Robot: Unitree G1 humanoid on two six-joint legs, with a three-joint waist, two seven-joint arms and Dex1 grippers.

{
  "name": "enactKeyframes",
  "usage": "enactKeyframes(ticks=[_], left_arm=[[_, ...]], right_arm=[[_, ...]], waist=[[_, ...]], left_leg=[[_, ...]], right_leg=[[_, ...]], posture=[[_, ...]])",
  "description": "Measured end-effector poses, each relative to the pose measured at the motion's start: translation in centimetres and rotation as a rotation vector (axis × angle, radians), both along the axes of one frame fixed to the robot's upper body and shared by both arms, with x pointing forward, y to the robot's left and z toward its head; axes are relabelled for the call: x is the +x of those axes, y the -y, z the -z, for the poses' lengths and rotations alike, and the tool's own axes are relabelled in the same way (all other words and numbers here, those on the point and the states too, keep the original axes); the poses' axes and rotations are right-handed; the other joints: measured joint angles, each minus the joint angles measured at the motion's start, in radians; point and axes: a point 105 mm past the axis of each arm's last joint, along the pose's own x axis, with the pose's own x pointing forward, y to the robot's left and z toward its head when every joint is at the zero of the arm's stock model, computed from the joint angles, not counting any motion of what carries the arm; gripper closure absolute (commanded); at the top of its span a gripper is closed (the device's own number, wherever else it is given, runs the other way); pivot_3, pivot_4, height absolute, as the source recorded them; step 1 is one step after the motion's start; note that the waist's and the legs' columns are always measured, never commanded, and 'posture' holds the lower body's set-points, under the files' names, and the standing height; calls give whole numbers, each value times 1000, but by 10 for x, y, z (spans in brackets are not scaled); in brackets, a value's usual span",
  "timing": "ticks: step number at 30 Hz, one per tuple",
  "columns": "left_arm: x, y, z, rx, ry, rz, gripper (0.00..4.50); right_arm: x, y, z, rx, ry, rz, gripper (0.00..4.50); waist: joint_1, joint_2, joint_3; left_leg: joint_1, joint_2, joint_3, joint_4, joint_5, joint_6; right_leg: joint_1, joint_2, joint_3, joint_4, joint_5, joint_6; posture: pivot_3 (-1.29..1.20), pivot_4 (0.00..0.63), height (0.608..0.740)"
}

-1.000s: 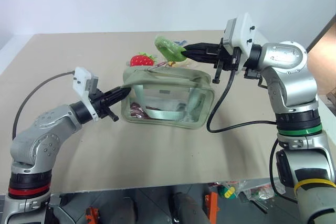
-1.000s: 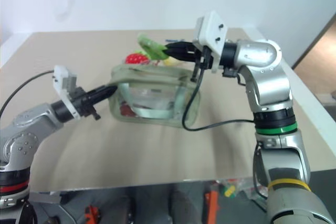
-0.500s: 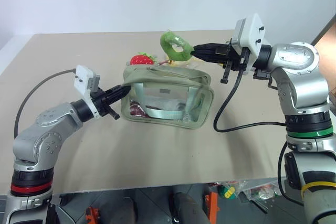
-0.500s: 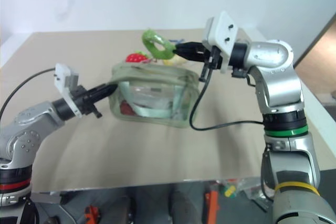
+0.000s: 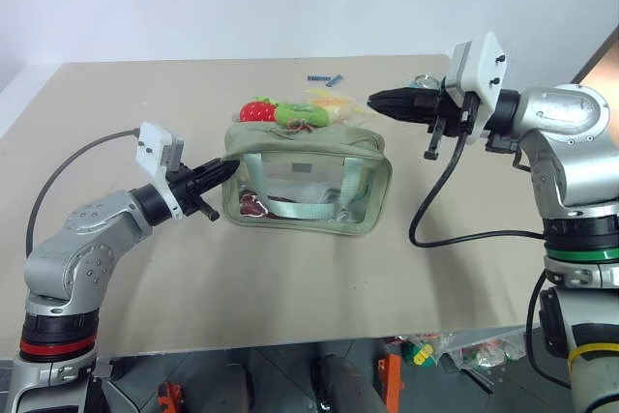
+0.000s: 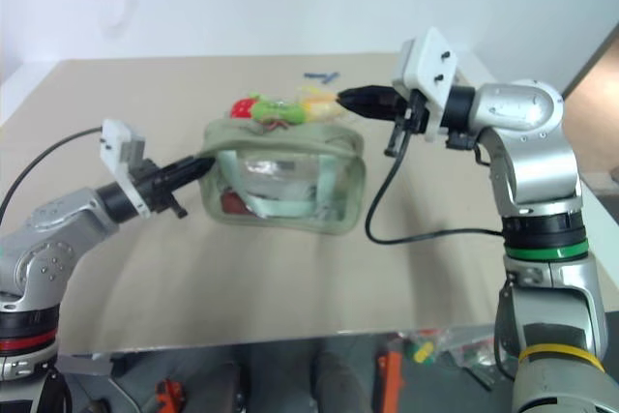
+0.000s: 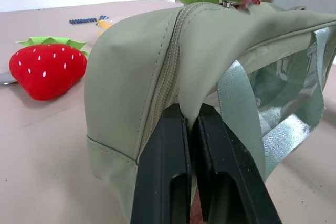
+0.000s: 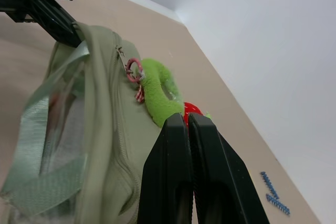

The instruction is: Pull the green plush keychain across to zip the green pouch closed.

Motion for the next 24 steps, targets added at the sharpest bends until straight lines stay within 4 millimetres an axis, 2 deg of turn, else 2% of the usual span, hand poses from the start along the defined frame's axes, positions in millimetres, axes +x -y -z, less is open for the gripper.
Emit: enactKeyframes(ticks=[5, 6, 7, 8, 10, 14, 19, 24], left_arm=[[-8, 1, 6, 6, -13, 31, 4500], [-11, 2, 7, 12, -13, 39, 4500], [-15, 2, 8, 30, -14, 55, 4500], [-16, 2, 8, 34, -14, 58, 4500], [-17, 0, 8, 51, -8, 58, 4500], [-18, 0, 8, 57, -4, 60, 4500], [-18, 1, 8, 58, 4, 60, 4500], [-18, 1, 9, 62, 7, 56, 4500]], right_arm=[[7, -11, -5, 41, 9, -21, 1919], [10, -12, -7, 45, -3, -29, 1741], [18, -13, -9, 56, -18, -25, 1103], [20, -13, -9, 59, -18, -25, 949], [32, -21, -14, 77, -25, -31, 269], [36, -35, -17, 95, -58, -70, 269], [36, -54, 1, 81, -177, -116, 269], [32, -59, 22, 60, -299, -142, 269]], waist=[[-1, 0, 0], [-1, 0, 0], [0, 0, 0], [0, 0, 0], [-1, 0, 0], [0, 0, 0], [0, 0, 0], [0, 0, 0]], left_leg=[[0, 0, 1, 0, 0, 0], [0, 0, 1, 0, 0, 0], [0, 0, 1, 0, 0, 0], [0, 0, 1, 0, 0, 0], [1, 0, 2, 1, 0, 0], [1, 0, 1, 0, 0, 0], [0, 0, 1, -1, 0, 0], [0, 0, 1, 0, 0, 0]], right_leg=[[0, 0, 1, 0, 0, 0], [0, 0, 1, 0, 0, 0], [0, 0, 1, 0, 0, -1], [0, 0, 1, 0, 0, -1], [0, 0, 1, 0, -1, -2], [0, 0, 1, 0, 0, -1], [0, 0, 0, 0, 0, 0], [0, 0, 0, 0, 0, 0]], posture=[[0, 150, 740], [0, 150, 740], [0, 150, 740], [0, 150, 740], [0, 150, 740], [0, 150, 740], [0, 150, 740], [0, 150, 740]])
